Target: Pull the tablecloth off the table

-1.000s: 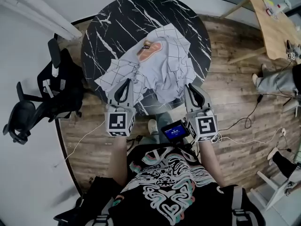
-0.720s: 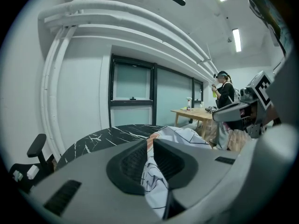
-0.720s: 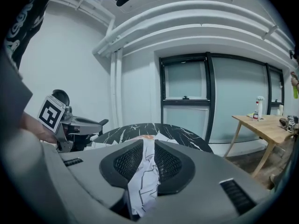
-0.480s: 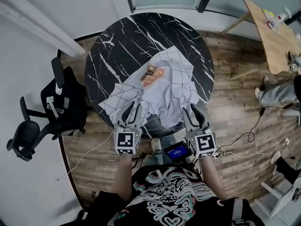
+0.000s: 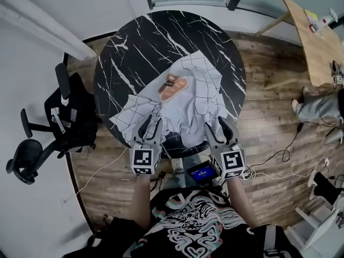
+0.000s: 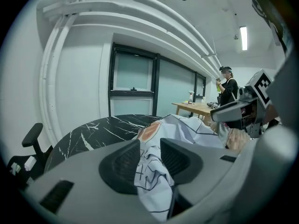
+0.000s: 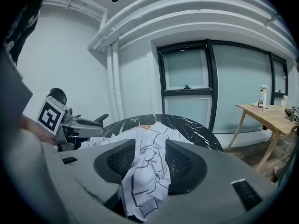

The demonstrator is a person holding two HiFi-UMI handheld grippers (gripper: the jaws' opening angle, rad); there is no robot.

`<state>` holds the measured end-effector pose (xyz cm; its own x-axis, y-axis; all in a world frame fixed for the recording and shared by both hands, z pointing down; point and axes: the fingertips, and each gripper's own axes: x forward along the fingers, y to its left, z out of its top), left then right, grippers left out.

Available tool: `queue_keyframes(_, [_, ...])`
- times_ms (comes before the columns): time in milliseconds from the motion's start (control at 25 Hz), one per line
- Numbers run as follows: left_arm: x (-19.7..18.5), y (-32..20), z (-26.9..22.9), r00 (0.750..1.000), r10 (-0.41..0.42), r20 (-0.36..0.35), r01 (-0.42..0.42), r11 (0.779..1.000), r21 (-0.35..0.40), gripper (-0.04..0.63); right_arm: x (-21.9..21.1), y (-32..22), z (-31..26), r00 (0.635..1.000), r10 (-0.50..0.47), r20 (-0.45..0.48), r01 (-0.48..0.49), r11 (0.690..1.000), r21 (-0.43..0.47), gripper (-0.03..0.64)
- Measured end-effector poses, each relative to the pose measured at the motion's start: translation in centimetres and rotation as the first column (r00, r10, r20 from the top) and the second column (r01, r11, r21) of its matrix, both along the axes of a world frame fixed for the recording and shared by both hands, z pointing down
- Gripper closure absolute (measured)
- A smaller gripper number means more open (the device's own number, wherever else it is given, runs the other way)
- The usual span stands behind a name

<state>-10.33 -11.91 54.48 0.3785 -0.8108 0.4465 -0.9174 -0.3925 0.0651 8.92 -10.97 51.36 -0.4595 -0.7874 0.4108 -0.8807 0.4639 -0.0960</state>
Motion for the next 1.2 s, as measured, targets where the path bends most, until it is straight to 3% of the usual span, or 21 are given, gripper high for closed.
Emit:
queue_keyframes(320, [0.8,-0.6,1.9,1.000,-0.003,0.007,0.003,0.999,-0.052,0.337,0.0,-1.1,1.3,1.000,-0.006,0.016,0.007,0.999,-0.038,0.377])
queue_keyframes(1200, [1.3,-1.9,6.3,1.000,-0.024,-0.005,0.023,0.984,-0.177,0.221,-1.6,-4.7,5.0,0.996,-0.038,0.075,0.049,0.988,-0.150,0.293])
